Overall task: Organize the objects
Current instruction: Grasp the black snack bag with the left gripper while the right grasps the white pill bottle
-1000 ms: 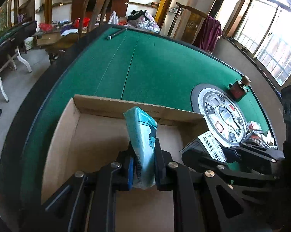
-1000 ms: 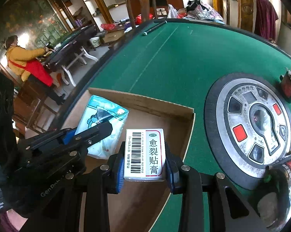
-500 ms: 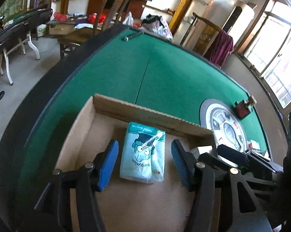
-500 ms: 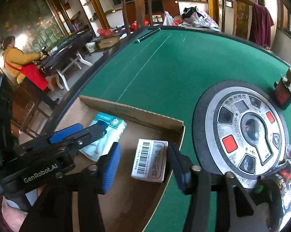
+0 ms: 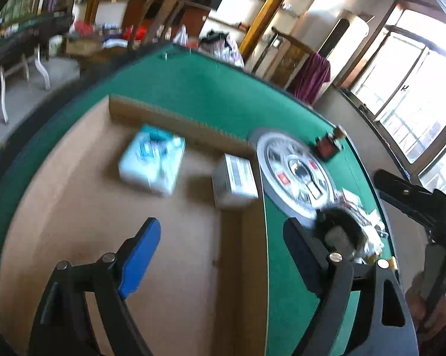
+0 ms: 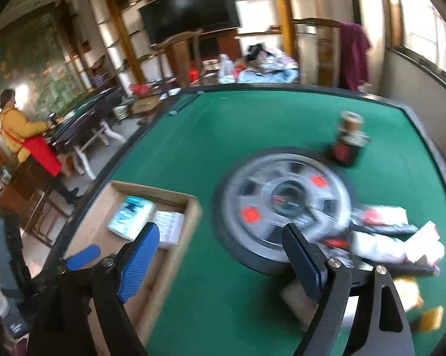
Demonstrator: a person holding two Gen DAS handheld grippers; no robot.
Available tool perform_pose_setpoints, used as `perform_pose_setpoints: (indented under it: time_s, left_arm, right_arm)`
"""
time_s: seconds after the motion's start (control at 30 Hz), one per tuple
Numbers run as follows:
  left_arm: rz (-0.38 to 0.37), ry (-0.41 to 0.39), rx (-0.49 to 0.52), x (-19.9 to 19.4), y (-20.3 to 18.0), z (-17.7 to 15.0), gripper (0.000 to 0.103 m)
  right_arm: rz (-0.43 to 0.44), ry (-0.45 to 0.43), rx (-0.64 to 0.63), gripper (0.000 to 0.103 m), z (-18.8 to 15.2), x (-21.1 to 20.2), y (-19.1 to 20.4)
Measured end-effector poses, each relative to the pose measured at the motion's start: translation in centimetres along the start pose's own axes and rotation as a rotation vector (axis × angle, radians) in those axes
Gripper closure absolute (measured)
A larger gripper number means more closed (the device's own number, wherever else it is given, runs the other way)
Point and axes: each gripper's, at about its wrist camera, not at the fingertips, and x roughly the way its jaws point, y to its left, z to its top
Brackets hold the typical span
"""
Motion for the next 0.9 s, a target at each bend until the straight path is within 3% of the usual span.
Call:
perform_pose_setpoints:
  time_s: [0.2, 0.37, 0.67, 0.9]
  left_arm:
    - [-0.043, -0.065, 0.043, -3.7, -3.7, -0.3, 0.017]
    - [-0.088, -0.037, 0.111, -3.7, -8.2, -1.0, 0.016]
    - [-0.069, 0.109, 0.120, 3.2, -15.6, -1.9, 0.016]
    - [0.037, 0.169, 0.205, 9.9, -21.7, -1.3, 0.016]
  right_arm:
    - [-0.120, -0.060, 0.145, 0.007, -2.1, -3.9, -9.1]
    - [-0.191, -0.120, 0.306, 0.007, -4.3, -5.4, -16.6]
    - [-0.222, -0.255, 0.431, 0.007, -7.1, -7.2, -24.1]
    - [-0.124, -0.221, 0.495, 0.007, -7.1, -6.9, -25.8]
